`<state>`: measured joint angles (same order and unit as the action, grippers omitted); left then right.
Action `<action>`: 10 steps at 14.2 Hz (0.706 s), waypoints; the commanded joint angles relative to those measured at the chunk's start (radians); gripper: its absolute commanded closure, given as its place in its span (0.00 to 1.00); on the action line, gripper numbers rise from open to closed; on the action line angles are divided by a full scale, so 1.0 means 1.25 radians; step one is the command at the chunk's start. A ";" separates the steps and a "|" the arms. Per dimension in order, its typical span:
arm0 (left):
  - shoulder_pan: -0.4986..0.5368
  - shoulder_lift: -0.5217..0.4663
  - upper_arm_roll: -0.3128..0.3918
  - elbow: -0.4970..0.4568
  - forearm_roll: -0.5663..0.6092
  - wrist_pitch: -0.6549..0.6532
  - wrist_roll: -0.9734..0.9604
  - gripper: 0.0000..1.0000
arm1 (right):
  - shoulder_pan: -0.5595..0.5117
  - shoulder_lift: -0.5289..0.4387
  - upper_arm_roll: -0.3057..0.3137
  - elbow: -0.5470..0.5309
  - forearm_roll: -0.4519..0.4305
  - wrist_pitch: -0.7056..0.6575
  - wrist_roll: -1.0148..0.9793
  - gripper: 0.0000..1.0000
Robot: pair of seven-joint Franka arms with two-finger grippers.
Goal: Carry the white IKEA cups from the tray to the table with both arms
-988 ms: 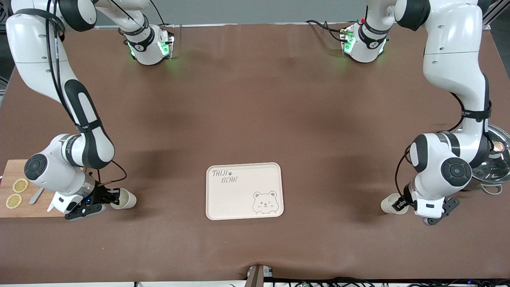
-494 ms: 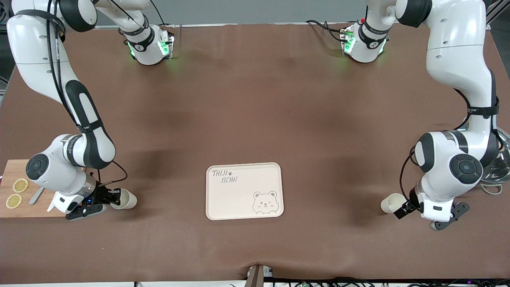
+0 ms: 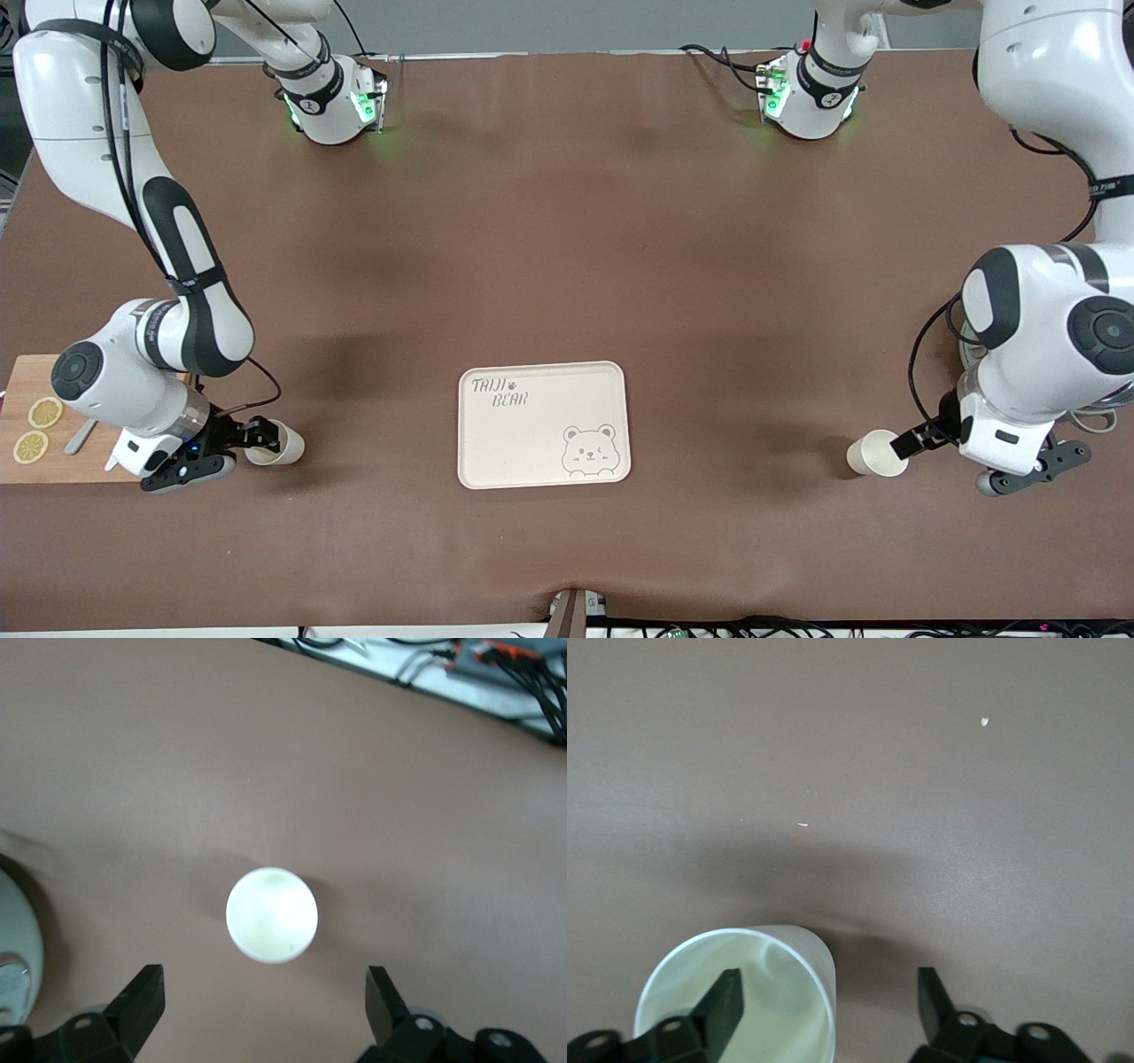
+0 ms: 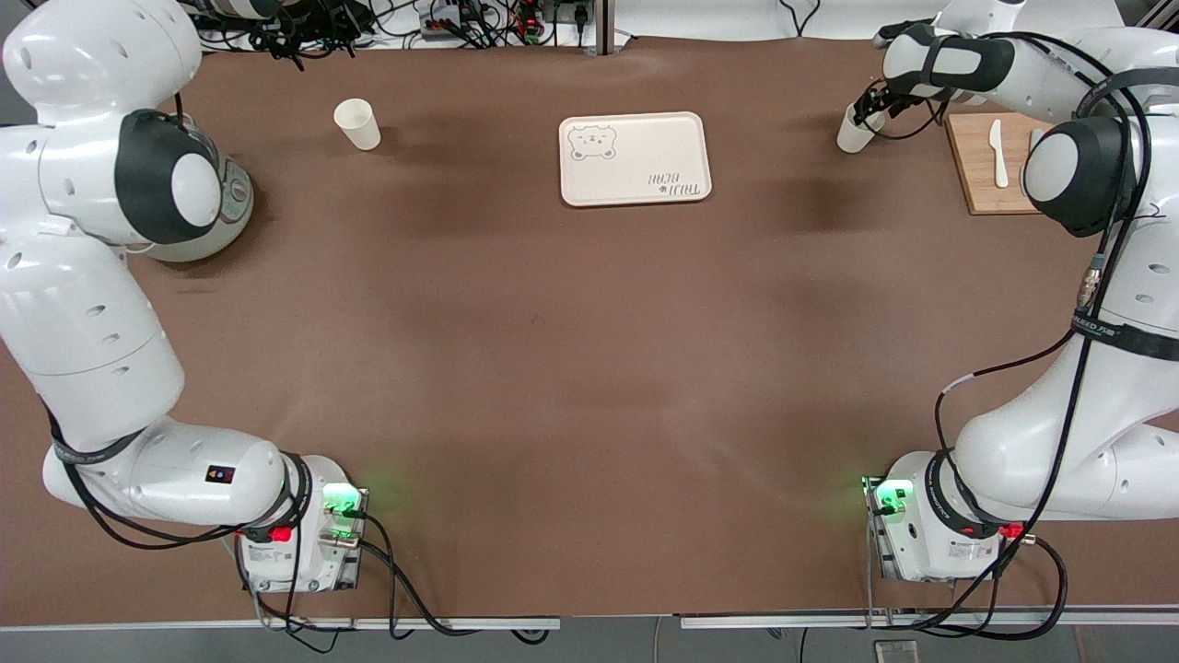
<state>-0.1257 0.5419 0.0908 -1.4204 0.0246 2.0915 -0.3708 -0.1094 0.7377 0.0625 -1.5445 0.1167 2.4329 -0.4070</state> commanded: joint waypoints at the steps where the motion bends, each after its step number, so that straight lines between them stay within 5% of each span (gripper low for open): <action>1: 0.011 -0.054 -0.019 -0.018 -0.016 -0.065 0.096 0.00 | -0.003 -0.020 0.003 0.093 0.011 -0.159 -0.002 0.00; 5: 0.015 -0.113 -0.016 -0.020 -0.026 -0.156 0.195 0.00 | 0.004 -0.028 -0.005 0.261 -0.005 -0.430 0.082 0.00; 10: 0.016 -0.194 -0.016 -0.018 -0.027 -0.252 0.225 0.00 | 0.009 -0.197 -0.001 0.265 -0.049 -0.667 0.178 0.00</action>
<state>-0.1166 0.3617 0.0805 -1.4202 0.0081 1.8203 -0.1198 -0.0991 0.6041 0.0617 -1.1752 0.0798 1.6893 -0.2172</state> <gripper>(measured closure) 0.000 0.000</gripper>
